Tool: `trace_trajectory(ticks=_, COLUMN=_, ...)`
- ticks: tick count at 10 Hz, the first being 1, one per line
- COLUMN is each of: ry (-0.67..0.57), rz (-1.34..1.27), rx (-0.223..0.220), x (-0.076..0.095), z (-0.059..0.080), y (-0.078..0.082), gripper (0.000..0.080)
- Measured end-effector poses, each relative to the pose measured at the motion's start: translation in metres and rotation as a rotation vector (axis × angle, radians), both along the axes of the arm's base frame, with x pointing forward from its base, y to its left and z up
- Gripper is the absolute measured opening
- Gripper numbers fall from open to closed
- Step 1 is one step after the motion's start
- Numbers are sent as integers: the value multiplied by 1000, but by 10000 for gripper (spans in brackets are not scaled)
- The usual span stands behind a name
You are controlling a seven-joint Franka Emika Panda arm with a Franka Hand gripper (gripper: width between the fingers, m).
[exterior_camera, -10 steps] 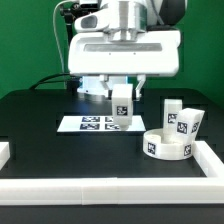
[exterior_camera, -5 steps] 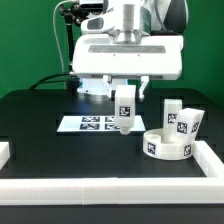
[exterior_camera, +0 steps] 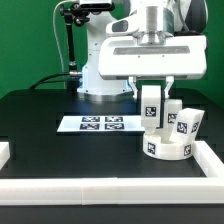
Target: Assemble stool
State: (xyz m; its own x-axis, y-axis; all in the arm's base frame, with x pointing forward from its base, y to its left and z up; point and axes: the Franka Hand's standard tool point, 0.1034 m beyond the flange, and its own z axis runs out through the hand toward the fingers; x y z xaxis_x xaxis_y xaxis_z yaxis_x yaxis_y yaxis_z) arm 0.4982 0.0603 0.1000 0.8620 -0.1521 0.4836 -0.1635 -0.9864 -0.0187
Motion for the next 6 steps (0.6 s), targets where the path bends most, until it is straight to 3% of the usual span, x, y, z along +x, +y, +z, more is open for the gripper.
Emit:
trace_trajectory(ticks=2, ry=-6, rz=14, rx=-14, x=-1, z=-2, y=-1, gripper=338)
trace_trajectory(ticks=6, ry=-4, rz=35, rx=-20, x=14, z=-6, y=6, gripper=338)
